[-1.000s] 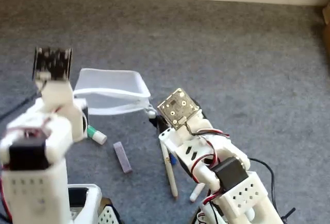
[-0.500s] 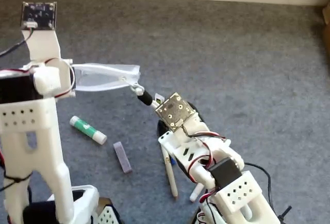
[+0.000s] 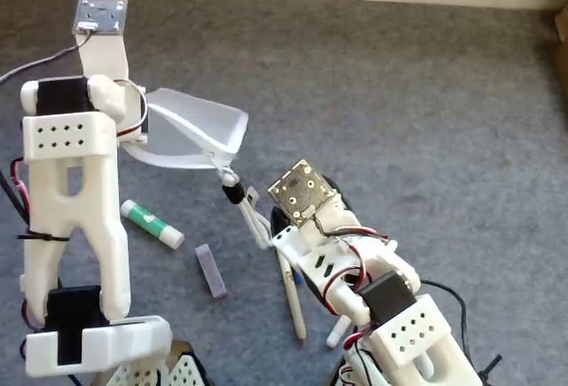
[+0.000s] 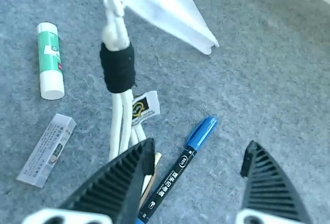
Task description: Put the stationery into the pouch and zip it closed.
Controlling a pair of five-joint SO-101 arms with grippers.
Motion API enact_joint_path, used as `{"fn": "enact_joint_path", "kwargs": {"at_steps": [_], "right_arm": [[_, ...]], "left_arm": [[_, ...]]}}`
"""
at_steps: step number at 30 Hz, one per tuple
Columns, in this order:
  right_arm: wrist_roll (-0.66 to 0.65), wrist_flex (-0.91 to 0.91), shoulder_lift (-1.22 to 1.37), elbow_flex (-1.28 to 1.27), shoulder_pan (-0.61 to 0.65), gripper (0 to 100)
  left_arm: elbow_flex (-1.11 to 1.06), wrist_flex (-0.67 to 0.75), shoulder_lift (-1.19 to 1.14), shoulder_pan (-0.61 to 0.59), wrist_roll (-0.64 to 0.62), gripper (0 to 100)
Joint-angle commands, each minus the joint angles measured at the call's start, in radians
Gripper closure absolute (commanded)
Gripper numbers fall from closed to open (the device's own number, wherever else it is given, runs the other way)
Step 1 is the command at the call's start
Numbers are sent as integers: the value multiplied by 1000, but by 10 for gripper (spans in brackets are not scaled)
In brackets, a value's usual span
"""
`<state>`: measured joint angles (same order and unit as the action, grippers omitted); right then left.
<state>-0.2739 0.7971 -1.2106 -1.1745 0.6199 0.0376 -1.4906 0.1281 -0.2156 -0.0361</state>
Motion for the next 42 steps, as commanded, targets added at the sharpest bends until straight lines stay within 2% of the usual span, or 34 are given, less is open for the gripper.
{"fn": "enact_joint_path", "kwargs": {"at_steps": [1, 6, 8, 11, 18, 23, 26, 34, 42], "right_arm": [[6, -27, -18, 13, -8, 735], [6, -27, -18, 12, -8, 735], [6, -25, -18, 12, -8, 735], [5, -19, -21, 13, -8, 735], [3, 117, -15, 122, 1, 726], [-2, 154, 7, 213, 104, 619], [-2, 168, 110, 300, 156, 613], [-2, 77, 438, 524, 170, 613], [0, -99, 622, 565, 196, 613]], "left_arm": [[36, 14, -1, -7, -6, 994], [73, 3, -2, -8, -34, 994], [97, -41, -5, -8, -98, 994], [143, -103, -10, -7, -127, 994], [173, -150, -12, -7, -163, 994], [133, -153, -12, -2, -163, 994], [111, -150, -12, -2, -163, 994], [85, -149, -12, -2, -163, 994], [77, -149, -12, -5, -163, 994]]}}
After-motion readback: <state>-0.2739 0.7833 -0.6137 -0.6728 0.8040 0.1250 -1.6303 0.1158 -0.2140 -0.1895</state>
